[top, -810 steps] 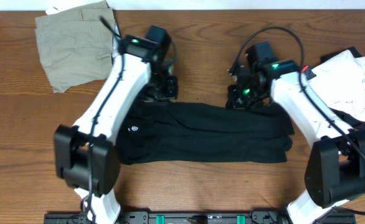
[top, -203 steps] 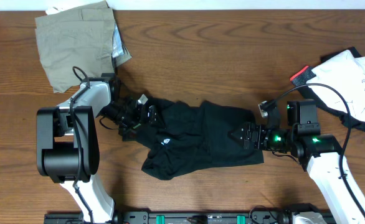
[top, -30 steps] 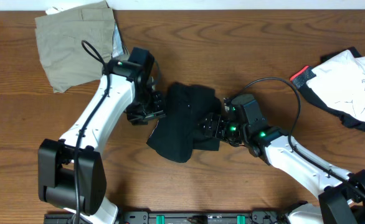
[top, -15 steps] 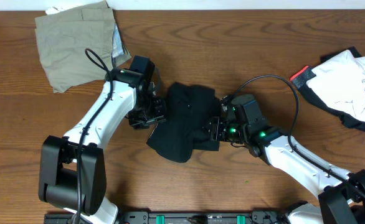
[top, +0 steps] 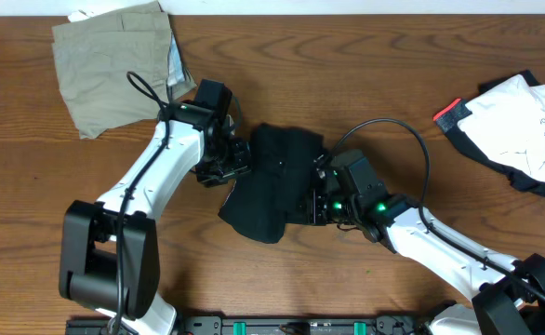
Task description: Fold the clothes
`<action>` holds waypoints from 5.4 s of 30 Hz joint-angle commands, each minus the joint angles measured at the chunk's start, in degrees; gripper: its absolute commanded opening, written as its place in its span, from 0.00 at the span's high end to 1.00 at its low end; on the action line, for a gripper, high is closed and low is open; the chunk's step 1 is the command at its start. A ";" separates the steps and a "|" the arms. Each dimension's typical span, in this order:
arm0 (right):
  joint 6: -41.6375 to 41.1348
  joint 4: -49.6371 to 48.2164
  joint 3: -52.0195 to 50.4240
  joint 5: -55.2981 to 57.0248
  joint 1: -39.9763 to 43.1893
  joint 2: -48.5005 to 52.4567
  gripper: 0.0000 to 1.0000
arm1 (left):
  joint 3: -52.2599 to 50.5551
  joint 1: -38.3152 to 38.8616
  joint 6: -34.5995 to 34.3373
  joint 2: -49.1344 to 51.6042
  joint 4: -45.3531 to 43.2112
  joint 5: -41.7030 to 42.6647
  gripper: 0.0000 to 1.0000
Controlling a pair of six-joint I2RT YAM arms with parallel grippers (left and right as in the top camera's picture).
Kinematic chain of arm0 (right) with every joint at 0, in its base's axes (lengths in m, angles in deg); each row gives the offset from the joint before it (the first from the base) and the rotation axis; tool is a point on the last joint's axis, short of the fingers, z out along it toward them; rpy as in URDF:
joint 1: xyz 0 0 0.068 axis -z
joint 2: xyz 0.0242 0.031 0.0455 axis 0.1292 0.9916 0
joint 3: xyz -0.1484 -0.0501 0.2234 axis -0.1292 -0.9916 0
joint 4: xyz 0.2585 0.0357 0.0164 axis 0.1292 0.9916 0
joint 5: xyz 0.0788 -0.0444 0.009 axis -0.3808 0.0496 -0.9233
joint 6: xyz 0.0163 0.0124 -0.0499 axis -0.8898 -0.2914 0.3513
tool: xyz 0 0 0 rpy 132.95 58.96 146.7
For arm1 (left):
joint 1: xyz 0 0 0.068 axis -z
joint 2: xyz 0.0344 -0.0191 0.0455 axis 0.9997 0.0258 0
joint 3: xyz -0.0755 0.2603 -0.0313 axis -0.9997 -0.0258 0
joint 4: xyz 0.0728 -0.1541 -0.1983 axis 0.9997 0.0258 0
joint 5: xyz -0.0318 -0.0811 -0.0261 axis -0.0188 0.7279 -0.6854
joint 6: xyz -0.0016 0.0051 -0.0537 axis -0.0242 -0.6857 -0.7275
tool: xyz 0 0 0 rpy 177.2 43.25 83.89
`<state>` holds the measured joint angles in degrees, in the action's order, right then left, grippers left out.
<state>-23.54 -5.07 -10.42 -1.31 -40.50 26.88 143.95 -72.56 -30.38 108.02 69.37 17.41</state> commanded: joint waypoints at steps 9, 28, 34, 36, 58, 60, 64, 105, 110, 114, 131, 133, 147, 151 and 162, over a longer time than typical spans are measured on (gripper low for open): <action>-4.57 1.57 0.13 -10.38 -0.81 -3.13 0.99 | -0.46 -0.02 -0.76 2.54 -2.03 0.55 0.40; -8.61 13.09 0.04 -5.42 -5.97 -12.24 0.99 | -0.46 -0.02 -2.05 2.56 -3.02 0.72 0.41; -14.58 11.17 0.04 -0.74 -12.13 -6.80 0.99 | -0.46 -0.02 -2.03 2.56 -2.73 0.76 0.41; -15.63 10.47 0.04 -0.66 -13.31 -4.87 0.99 | -0.46 -0.02 -2.01 2.56 -2.43 0.76 0.41; -7.39 9.86 0.09 4.70 -3.48 -20.61 0.57 | -0.46 -0.15 -0.70 2.56 -1.84 0.04 0.40; -7.34 9.73 0.09 5.27 -0.02 -21.84 0.58 | -0.46 -0.15 -0.70 2.56 -1.84 0.04 0.40; -7.32 9.62 0.09 3.87 3.65 -20.90 0.61 | -0.46 -0.15 -0.70 2.56 -2.01 0.04 0.40; -6.91 -32.72 0.09 -1.97 6.43 17.57 0.93 | -0.46 5.14 13.92 -4.76 4.50 10.78 0.48; -10.05 -37.22 0.09 -2.60 9.94 16.50 0.92 | -0.46 7.82 13.66 -7.72 4.94 10.58 0.49; -10.19 -40.30 0.11 -2.78 10.62 16.50 0.89 | -3.06 8.61 11.89 -7.32 3.41 10.60 0.66; -10.19 -40.70 2.08 -4.28 8.09 16.59 0.91 | -18.78 8.59 4.07 -7.21 -14.34 10.58 0.81; -10.40 -40.72 2.08 -4.20 6.73 16.59 0.91 | -19.85 8.59 3.13 -7.21 -15.13 10.58 0.81; -7.45 -37.97 2.08 1.38 3.76 18.53 0.86 | -22.34 8.59 -0.44 -6.97 -14.69 6.25 0.82; -7.98 -39.80 2.08 1.33 3.87 21.09 0.85 | -22.86 8.59 -0.55 -6.97 -14.64 6.25 0.81; -7.96 -40.74 2.08 2.43 7.26 22.97 0.85 | -26.75 8.59 -1.88 -6.97 -15.06 4.98 0.81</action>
<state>-32.41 -45.83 -9.15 -0.02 -34.86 49.02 119.73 -64.03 -31.28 100.40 53.40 25.24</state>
